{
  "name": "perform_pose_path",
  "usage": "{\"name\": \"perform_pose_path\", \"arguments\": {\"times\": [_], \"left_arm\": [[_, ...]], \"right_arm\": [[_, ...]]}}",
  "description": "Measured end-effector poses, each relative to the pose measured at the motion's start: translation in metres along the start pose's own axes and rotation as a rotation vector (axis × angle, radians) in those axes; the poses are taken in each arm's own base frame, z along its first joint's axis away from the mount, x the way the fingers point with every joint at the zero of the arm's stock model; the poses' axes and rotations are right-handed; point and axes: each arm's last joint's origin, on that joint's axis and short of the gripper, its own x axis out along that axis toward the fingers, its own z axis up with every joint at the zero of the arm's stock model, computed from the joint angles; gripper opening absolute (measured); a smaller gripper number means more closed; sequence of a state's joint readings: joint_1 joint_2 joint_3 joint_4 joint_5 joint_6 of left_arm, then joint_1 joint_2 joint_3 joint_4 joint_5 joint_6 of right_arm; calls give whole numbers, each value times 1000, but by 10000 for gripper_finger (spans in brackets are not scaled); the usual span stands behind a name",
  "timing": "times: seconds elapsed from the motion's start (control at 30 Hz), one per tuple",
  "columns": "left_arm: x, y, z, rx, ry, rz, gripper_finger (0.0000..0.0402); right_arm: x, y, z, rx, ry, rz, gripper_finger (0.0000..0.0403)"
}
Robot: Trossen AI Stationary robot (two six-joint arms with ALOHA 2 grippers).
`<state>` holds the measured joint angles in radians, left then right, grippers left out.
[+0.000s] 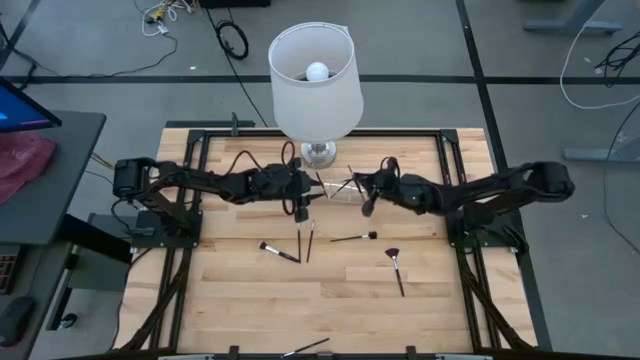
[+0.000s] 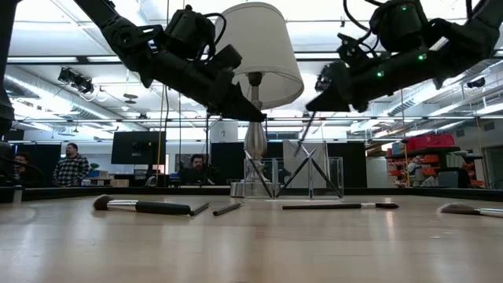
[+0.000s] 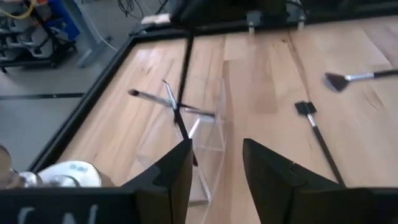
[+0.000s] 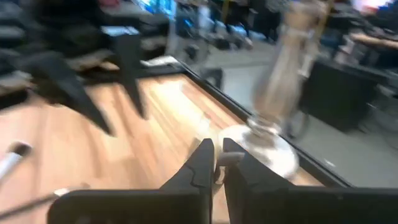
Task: Put items in baskets/containers
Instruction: Put the black eyeshadow brush into the transparent organizer
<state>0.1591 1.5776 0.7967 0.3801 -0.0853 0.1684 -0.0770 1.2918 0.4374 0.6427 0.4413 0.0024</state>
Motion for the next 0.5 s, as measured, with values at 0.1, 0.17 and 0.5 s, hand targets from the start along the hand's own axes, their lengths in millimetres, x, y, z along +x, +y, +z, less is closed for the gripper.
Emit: {"name": "perform_pose_path", "arguments": {"times": [0.1,0.17,0.5], "left_arm": [[0,0,-3,-13,33,-5,145],[0,-1,-5,-23,55,-8,141],[0,-1,-9,-20,94,-14,135]], "right_arm": [[-8,-7,1,5,61,-24,20],[-15,-10,4,18,78,-28,21],[-27,-23,5,79,155,-56,20]]}}
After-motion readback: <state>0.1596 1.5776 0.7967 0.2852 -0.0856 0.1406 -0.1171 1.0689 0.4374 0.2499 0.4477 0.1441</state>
